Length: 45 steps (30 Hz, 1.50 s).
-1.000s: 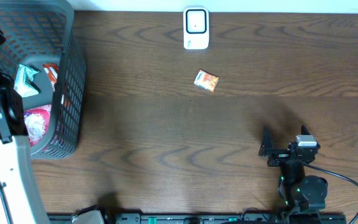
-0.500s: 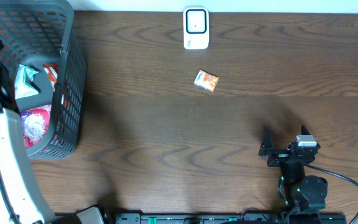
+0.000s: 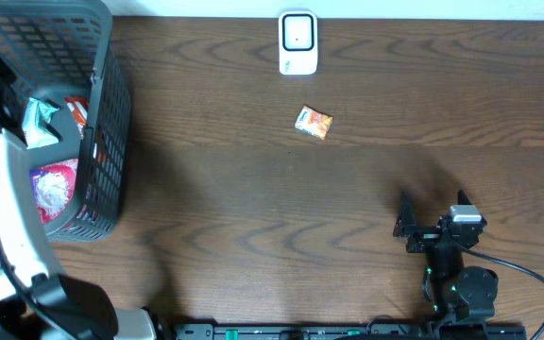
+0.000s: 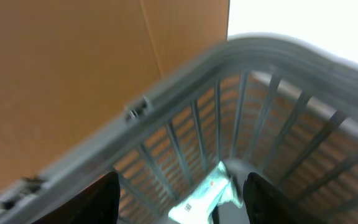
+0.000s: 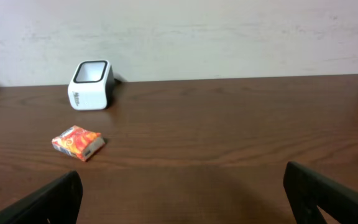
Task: Scan the item barcode
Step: 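Return the left gripper into the basket toward the green wipes pack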
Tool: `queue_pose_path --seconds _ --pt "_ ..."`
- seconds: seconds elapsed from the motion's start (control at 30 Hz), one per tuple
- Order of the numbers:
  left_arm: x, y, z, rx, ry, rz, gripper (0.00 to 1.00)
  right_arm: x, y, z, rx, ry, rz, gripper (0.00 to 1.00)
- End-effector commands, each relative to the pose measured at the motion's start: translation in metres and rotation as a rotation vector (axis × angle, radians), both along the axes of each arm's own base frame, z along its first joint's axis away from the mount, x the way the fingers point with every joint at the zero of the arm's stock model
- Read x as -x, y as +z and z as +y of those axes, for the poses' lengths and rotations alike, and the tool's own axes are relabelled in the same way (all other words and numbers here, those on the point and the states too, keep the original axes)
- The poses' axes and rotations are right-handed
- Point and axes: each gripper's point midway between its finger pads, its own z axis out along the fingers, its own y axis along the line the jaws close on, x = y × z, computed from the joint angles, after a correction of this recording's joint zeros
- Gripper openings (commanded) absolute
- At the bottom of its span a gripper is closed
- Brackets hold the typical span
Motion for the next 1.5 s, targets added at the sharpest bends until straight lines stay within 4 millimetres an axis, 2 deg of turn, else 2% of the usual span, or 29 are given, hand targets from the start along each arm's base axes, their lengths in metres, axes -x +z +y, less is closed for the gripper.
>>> queue_pose_path --seconds 0.0,0.43,0.6,0.77,0.87,1.07,1.23,1.43,1.47 --pt "-0.002 -0.02 0.004 0.013 0.002 0.067 0.64 0.0 -0.001 -0.001 0.007 -0.004 -0.001 0.99" --pt "-0.016 -0.113 0.009 0.114 -0.006 0.273 0.64 0.0 -0.001 -0.001 0.007 -0.004 -0.001 0.99" --pt "-0.034 -0.147 -0.007 0.156 -0.176 0.349 0.63 0.0 -0.001 -0.001 0.007 -0.004 -0.001 0.99" --pt "-0.037 -0.178 0.0 0.132 -0.184 0.439 0.63 0.0 -0.001 -0.001 0.007 -0.004 -0.001 0.99" --pt "-0.034 -0.194 0.012 0.1 -0.131 0.487 0.63 0.0 -0.001 -0.001 0.007 -0.004 -0.001 0.99" --pt "-0.043 -0.218 0.016 0.093 -0.153 0.508 0.63 0.0 -0.001 -0.001 0.007 -0.004 -0.001 0.99" --pt "-0.053 -0.24 0.006 0.137 -0.231 0.515 0.62 0.0 -0.001 -0.001 0.007 -0.004 0.0 0.99" --pt "-0.049 -0.267 0.006 0.164 -0.231 0.56 0.62 0.0 -0.001 -0.001 0.007 -0.004 -0.001 0.99" --pt "-0.048 -0.271 0.006 0.167 -0.23 0.569 0.59 0.0 -0.001 -0.001 0.007 -0.004 -0.001 0.99"
